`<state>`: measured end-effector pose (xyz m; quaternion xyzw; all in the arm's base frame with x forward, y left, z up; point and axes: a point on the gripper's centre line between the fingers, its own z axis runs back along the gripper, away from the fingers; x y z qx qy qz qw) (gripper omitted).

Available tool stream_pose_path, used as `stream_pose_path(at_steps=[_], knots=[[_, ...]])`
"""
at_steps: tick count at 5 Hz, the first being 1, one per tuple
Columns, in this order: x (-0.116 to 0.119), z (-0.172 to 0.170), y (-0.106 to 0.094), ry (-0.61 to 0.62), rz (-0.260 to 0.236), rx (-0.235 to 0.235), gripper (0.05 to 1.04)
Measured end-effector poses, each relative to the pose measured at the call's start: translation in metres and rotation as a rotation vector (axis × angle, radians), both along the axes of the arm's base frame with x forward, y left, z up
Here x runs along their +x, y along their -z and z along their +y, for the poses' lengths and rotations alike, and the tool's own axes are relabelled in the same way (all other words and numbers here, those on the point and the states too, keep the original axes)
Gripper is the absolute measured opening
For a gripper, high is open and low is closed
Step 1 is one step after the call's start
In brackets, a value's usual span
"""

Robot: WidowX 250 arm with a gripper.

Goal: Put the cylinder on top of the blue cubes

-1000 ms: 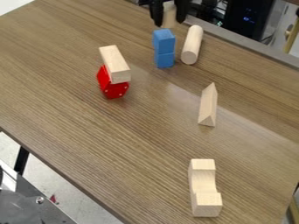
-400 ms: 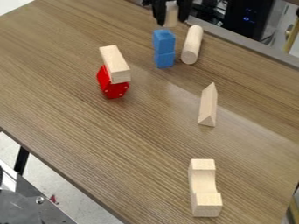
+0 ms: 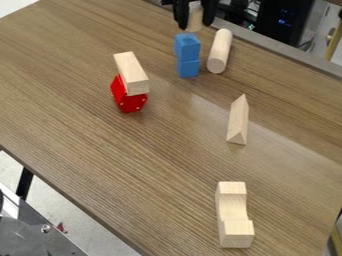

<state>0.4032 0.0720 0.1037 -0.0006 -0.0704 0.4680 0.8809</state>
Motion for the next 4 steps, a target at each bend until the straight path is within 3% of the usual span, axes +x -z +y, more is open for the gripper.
stream_pose_path(at_steps=[2,3,4], knots=[[0.0,-0.003,0.001,0.014,0.005,0.0,0.562],[0.0,-0.003,0.014,0.019,0.041,-0.006,0.562],[-0.001,-0.003,0.013,0.019,0.049,-0.006,0.562]])
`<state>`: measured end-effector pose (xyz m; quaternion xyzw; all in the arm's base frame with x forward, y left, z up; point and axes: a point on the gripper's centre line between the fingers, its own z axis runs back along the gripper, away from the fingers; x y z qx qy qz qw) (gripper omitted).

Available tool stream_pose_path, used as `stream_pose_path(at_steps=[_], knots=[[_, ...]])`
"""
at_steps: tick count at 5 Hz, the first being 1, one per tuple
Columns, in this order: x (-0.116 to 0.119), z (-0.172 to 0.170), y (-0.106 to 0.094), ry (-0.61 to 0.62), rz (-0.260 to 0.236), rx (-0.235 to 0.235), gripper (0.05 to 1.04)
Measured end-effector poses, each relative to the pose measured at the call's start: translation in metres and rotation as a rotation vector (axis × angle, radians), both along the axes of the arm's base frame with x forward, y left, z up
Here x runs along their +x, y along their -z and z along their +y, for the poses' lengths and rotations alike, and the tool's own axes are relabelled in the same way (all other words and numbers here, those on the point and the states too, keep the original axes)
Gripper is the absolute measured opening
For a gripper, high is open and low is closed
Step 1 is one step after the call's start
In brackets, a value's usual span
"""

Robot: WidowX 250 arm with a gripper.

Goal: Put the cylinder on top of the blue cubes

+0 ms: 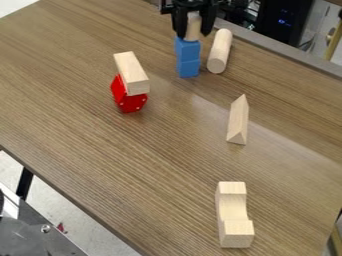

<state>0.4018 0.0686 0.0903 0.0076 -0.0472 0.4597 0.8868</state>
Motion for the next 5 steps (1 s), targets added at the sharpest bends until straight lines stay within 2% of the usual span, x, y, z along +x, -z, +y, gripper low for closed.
stream_pose_path(at_steps=[1,2,3,4,5], knots=[[0.0,0.0,0.001,0.002,0.005,0.002,0.635],[-0.004,0.0,0.002,0.002,0.027,0.002,0.907],[-0.003,0.0,0.002,0.004,0.022,0.004,1.002],[-0.003,-0.001,0.003,0.003,0.019,0.005,0.999],[-0.005,0.001,-0.022,0.003,-0.055,0.025,0.999]])
